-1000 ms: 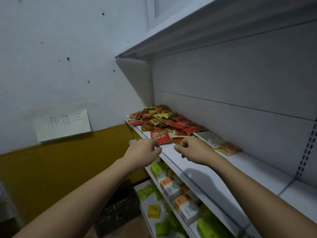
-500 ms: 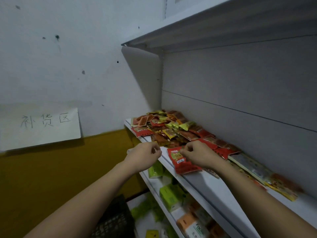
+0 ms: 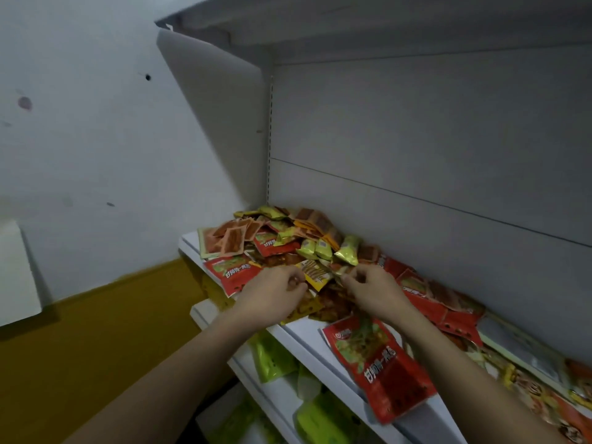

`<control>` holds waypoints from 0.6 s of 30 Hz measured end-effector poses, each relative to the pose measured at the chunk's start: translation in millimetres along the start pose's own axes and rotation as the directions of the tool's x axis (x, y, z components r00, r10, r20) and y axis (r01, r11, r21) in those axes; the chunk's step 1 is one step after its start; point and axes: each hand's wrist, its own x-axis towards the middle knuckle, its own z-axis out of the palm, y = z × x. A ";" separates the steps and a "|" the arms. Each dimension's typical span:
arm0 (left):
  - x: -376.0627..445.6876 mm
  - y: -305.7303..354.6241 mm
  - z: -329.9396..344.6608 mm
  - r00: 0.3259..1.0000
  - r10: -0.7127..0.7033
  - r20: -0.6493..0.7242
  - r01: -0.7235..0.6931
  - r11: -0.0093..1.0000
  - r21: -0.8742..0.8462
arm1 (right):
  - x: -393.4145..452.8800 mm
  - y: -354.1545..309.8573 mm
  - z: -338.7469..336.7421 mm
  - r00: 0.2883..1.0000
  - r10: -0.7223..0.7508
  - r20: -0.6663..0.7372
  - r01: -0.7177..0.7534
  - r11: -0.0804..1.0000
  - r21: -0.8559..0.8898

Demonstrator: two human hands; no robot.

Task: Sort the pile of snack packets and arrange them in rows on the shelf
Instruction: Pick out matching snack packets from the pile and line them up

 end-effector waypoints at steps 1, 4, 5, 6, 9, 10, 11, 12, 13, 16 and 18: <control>15.2 -4.3 2.7 1.000 0.013 0.000 -0.013 1.000 -0.006 | 16.9 3.1 1.3 0.999 0.013 -0.041 -0.013 1.000 -0.013; 58.1 -15.7 9.2 1.000 0.027 0.009 -0.027 0.999 -0.019 | 64.8 16.4 8.5 0.988 0.035 -0.150 -0.041 0.998 -0.041; 71.9 -20.3 10.0 0.999 0.029 0.015 -0.028 0.999 -0.032 | 81.2 20.9 12.1 0.983 0.052 -0.174 -0.060 0.997 -0.039; 84.9 -24.0 10.4 0.999 0.033 0.023 -0.032 0.999 -0.035 | 96.3 24.8 15.4 0.978 0.074 -0.194 -0.085 0.995 -0.046; 120.7 -33.5 11.6 0.998 0.049 0.045 -0.047 0.998 -0.051 | 138.7 31.7 23.3 0.958 0.118 -0.260 -0.150 0.983 -0.107; 133.1 -38.1 13.2 0.998 0.056 0.035 -0.054 0.997 -0.056 | 152.0 31.7 25.0 0.954 0.125 -0.272 -0.164 0.979 -0.124; 144.7 -41.7 15.3 0.998 0.062 0.026 -0.060 0.996 -0.063 | 163.9 31.9 27.2 0.953 0.136 -0.272 -0.179 0.974 -0.142; 155.9 -45.3 18.5 0.998 0.066 0.023 -0.064 0.995 -0.080 | 173.9 33.2 30.7 0.952 0.151 -0.265 -0.199 0.966 -0.164; 164.8 -48.2 22.5 0.997 0.075 0.027 -0.071 0.992 -0.106 | 180.0 34.4 35.4 0.952 0.171 -0.253 -0.223 0.955 -0.194; 181.3 -57.8 38.0 0.992 0.125 0.031 -0.119 0.982 -0.149 | 190.0 38.5 47.1 0.950 0.192 -0.247 -0.253 0.936 -0.246; 191.4 -64.2 44.4 0.990 0.142 0.014 -0.138 0.978 -0.157 | 196.7 40.6 45.1 0.945 0.214 -0.249 -0.268 0.941 -0.208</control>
